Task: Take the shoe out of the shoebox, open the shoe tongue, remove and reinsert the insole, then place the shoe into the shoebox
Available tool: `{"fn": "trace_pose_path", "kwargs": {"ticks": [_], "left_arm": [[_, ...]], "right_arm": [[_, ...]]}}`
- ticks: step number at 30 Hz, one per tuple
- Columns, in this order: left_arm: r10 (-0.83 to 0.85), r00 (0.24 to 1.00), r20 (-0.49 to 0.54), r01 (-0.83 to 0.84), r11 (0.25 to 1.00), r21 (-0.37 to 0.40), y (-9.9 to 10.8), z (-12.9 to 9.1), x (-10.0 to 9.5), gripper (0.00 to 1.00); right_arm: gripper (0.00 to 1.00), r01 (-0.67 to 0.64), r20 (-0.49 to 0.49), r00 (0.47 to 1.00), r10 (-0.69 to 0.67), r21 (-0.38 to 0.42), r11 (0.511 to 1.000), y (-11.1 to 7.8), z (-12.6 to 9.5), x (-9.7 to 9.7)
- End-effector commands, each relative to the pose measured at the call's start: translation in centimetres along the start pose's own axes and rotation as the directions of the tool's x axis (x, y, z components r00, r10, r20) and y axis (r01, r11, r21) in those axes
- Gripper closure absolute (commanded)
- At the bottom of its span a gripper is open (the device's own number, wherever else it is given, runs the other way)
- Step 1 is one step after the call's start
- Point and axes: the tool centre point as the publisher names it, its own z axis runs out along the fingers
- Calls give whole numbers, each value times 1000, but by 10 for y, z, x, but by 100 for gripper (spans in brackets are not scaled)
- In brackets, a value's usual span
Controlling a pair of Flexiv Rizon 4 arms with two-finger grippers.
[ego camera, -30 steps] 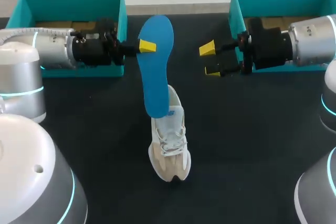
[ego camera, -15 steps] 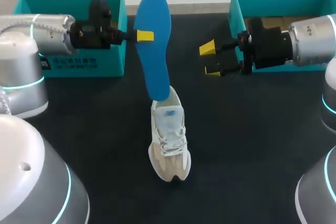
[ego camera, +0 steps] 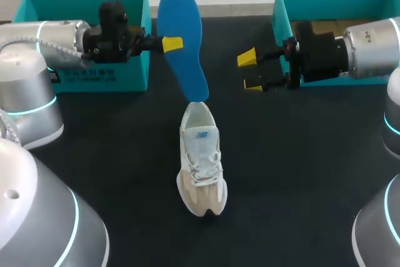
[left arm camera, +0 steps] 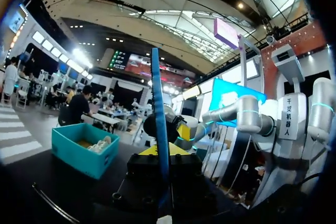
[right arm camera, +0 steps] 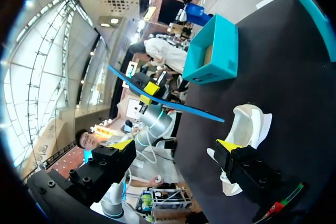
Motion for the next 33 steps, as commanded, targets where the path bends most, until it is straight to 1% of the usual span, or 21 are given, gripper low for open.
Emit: {"fn": "trace_pose_path", "kwargs": {"ticks": [1, 5, 6, 7, 8, 9, 11, 12, 13, 15, 16, 18, 19, 20, 21, 22, 23, 24, 26, 27, 33], "left_arm": [[406, 914, 6, -406, 912, 52, 3, 0, 2, 100], [406, 914, 6, -406, 912, 52, 3, 0, 2, 100], [459, 888, 10, -459, 888, 39, 2, 0, 1, 100], [559, 829, -27, -559, 829, 10, 1, 1, -1, 100], [609, 792, -27, -609, 793, 9, 1, 1, -1, 100], [706, 706, -54, -707, 707, -6, -1, 0, -2, 100], [748, 663, -29, -748, 663, 3, -2, -1, -3, 100], [807, 587, -62, -808, 589, 8, -2, -2, -4, 100], [868, 486, -104, -872, 489, 5, 0, -4, -5, 100], [918, 378, -124, -924, 382, 9, 3, -5, -7, 100], [942, 302, -149, -952, 307, 14, 5, -6, -10, 100], [962, 227, -152, -972, 234, 24, 6, -6, -11, 100], [973, 130, -188, -990, 138, 27, 8, -6, -12, 100], [977, 70, -200, -997, 76, 26, 9, -5, -12, 100], [967, -69, -247, -997, -61, 40, 12, -6, -14, 100], [929, -229, -291, -973, -225, 45, 17, -7, -16, 100], [893, -319, -318, -946, -322, 46, 19, -7, -19, 100], [870, -371, -324, -925, -376, 49, 21, -8, -22, 100], [840, -429, -331, -894, -447, 25, 20, -9, -26, 100], [874, -381, -303, -916, -401, -6, 18, -8, -26, 100], [874, -381, -303, -916, -401, -6, 18, -8, -26, 100]], "right_arm": [[0, -1, 2, 1000, 2, -1, 1000, 0, 3, 0], [0, -1, 2, 1000, 2, -1, 1000, 0, 3, 0], [0, -1, 2, 1000, 2, -1, 1000, 0, 3, 0], [0, -1, 2, 1000, 2, -1, 1000, 0, 3, 0], [0, -1, 2, 1000, 2, -1, 1000, 0, 3, 0], [0, -1, 2, 1000, 2, -1, 1000, 0, 3, 0], [0, -1, 2, 1000, 2, -1, 1000, 0, 3, 0], [0, -1, 2, 1000, 2, -1, 1000, 0, 3, 0], [0, -1, 2, 1000, 2, -1, 1000, 0, 3, 0], [0, -1, 2, 1000, 2, -1, 1000, 0, 3, 0], [0, -1, 2, 1000, 2, -1, 1000, 0, 3, 0], [0, -1, 2, 1000, 2, -1, 1000, 0, 3, 0], [0, -1, 2, 1000, 2, -1, 1000, 0, 3, 0], [0, -1, 2, 1000, 2, -1, 1000, 0, 3, 0], [0, -1, 2, 1000, 2, -1, 1000, 0, 3, 0], [0, -1, 2, 1000, 2, -1, 1000, 0, 3, 0], [0, -1, 2, 1000, 2, -1, 1000, 0, 3, 0], [0, -1, 2, 1000, 2, -1, 1000, 0, 3, 0], [0, -1, 2, 1000, 2, -1, 1000, 0, 3, 0], [0, -1, 2, 1000, 2, -1, 1000, 0, 3, 0], [0, -1, 2, 1000, 2, -1, 1000, 0, 3, 0]]}}
